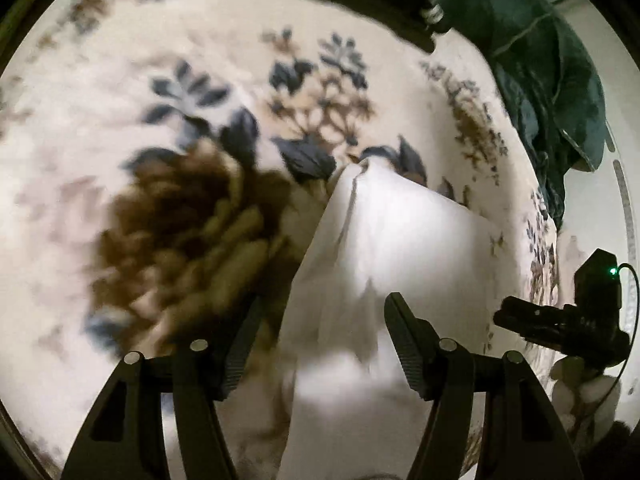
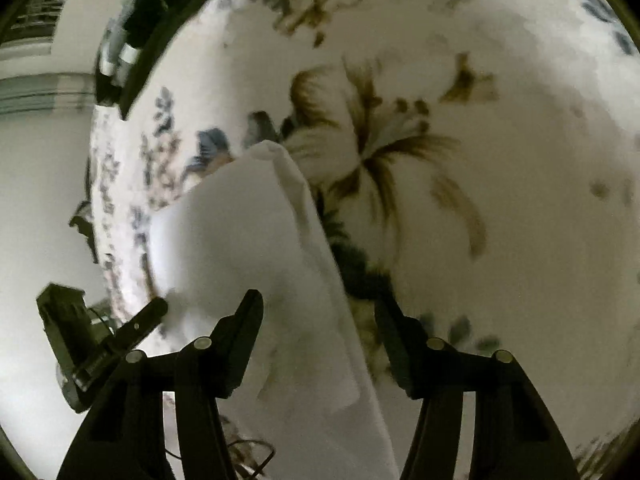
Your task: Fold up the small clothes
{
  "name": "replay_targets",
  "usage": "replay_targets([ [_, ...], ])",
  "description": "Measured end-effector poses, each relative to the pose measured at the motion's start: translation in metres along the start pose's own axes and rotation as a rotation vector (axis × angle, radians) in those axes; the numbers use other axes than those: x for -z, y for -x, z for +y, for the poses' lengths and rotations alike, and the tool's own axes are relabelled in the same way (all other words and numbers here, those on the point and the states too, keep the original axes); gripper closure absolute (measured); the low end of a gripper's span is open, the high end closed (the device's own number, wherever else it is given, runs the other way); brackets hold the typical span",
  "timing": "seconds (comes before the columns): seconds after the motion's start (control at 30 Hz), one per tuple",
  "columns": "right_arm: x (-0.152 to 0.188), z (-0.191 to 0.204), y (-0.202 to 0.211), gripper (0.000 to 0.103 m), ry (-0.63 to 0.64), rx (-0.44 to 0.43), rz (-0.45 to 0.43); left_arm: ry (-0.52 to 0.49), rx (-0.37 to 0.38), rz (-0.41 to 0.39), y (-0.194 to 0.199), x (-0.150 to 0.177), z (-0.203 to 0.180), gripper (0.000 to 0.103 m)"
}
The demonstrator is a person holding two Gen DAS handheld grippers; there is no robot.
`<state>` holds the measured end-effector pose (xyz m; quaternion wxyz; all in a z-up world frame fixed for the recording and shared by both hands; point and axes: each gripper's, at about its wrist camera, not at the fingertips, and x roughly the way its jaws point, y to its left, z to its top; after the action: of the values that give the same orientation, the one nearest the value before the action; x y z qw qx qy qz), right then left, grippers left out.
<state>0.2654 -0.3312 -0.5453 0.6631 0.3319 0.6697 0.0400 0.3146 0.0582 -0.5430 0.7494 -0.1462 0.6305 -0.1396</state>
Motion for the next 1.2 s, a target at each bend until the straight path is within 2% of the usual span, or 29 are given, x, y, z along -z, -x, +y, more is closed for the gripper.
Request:
replay_targets([
  [0.07, 0.019, 0.003, 0.017, 0.041, 0.021, 0.010, -0.005, -0.005, -0.028, -0.030, 0.023, 0.017, -0.003, 0.009],
  [0.13, 0.042, 0.003, 0.034, 0.040, 0.049, 0.031, -0.004, -0.008, -0.065, -0.047, 0.040, 0.038, -0.005, 0.008],
  [0.2, 0.062, 0.004, 0.039, 0.034, 0.066, 0.039, 0.008, 0.003, -0.091, -0.048, 0.053, 0.067, -0.005, 0.008],
  [0.3, 0.103, -0.006, 0.050, 0.034, 0.070, 0.037, 0.039, 0.044, -0.124, -0.023, 0.060, 0.108, 0.000, 0.008],
  [0.5, 0.183, -0.051, 0.054, 0.034, 0.020, 0.037, 0.088, 0.095, -0.172, 0.063, 0.042, 0.181, 0.006, 0.008],
  [0.67, 0.229, -0.087, 0.024, 0.034, -0.031, 0.053, 0.137, 0.164, -0.131, 0.149, 0.006, 0.231, 0.020, 0.008],
  [0.77, 0.246, -0.102, 0.001, 0.034, -0.078, 0.041, 0.170, 0.236, -0.056, 0.176, -0.011, 0.253, 0.031, 0.008],
  [0.87, 0.263, -0.118, -0.015, 0.034, -0.133, 0.003, 0.208, 0.285, 0.011, 0.199, -0.021, 0.267, 0.037, 0.008],
  [1.0, 0.279, -0.129, -0.027, 0.034, -0.158, -0.048, 0.231, 0.316, 0.100, 0.192, -0.027, 0.274, 0.040, 0.009],
  [1.03, 0.282, -0.131, -0.030, 0.034, -0.163, -0.066, 0.236, 0.321, 0.122, 0.184, -0.027, 0.274, 0.039, 0.012],
  [1.07, 0.285, -0.132, -0.033, 0.034, -0.169, -0.082, 0.240, 0.321, 0.133, 0.175, -0.025, 0.275, 0.037, 0.033],
  [1.1, 0.288, -0.133, -0.036, 0.035, -0.172, -0.096, 0.242, 0.315, 0.134, 0.174, -0.022, 0.278, 0.031, 0.061],
  [1.17, 0.290, -0.129, -0.041, 0.039, -0.166, -0.119, 0.250, 0.309, 0.132, 0.174, -0.023, 0.279, 0.029, 0.084],
  [1.2, 0.290, -0.125, -0.045, 0.048, -0.163, -0.128, 0.259, 0.310, 0.133, 0.165, -0.022, 0.279, 0.028, 0.090],
])
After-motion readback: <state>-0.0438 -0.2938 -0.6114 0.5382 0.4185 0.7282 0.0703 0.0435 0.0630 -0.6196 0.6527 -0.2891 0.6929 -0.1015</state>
